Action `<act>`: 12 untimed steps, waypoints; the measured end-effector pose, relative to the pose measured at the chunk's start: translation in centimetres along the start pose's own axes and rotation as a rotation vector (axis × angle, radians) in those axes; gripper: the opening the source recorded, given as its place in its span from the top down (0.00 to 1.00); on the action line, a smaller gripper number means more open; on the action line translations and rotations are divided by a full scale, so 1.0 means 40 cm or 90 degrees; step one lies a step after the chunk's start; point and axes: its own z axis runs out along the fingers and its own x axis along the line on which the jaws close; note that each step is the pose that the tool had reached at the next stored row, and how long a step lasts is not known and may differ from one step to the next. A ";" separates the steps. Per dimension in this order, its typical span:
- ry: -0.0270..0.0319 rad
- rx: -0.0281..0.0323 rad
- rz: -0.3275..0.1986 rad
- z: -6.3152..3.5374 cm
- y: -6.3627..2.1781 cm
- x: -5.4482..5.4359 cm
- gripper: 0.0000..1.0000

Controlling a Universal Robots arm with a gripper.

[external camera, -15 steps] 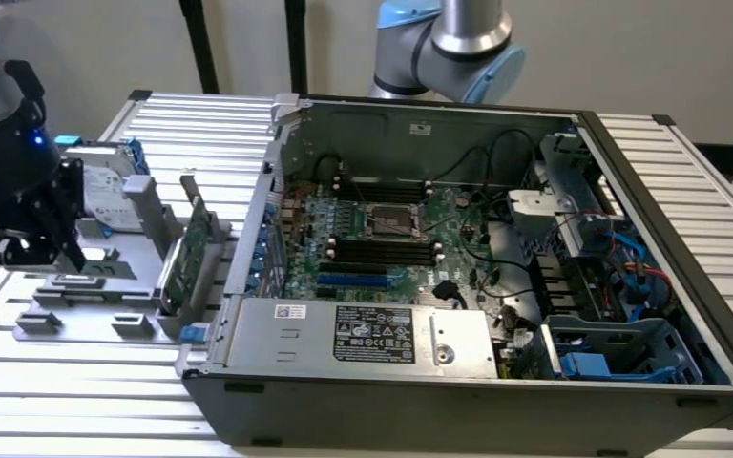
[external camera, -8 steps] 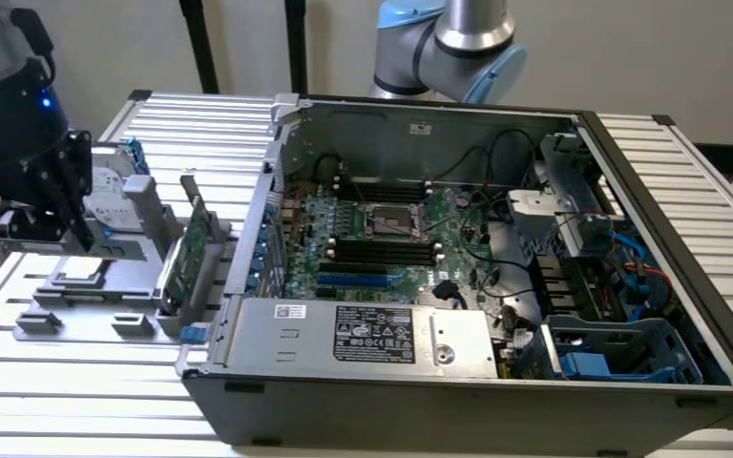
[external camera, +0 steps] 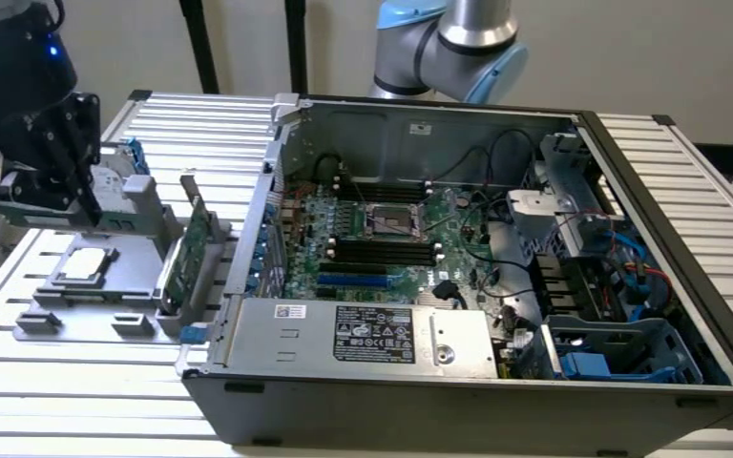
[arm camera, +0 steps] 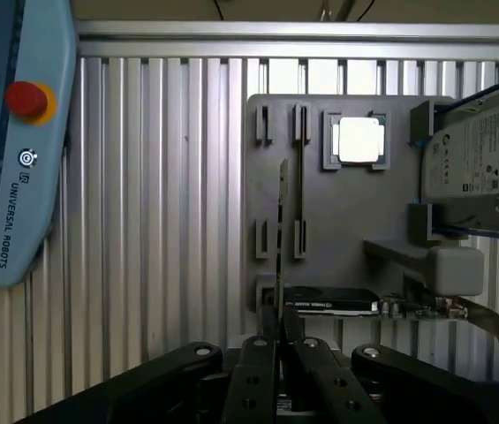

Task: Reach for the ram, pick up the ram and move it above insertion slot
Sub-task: 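Pick up the ram and move it above insertion slot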

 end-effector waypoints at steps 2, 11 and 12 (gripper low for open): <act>-0.0002 0.0002 0.000 -0.019 -0.013 -0.003 0.86; -0.0101 0.0001 -0.001 -0.038 -0.092 -0.007 0.86; -0.0119 0.0000 -0.001 -0.040 -0.101 -0.007 0.86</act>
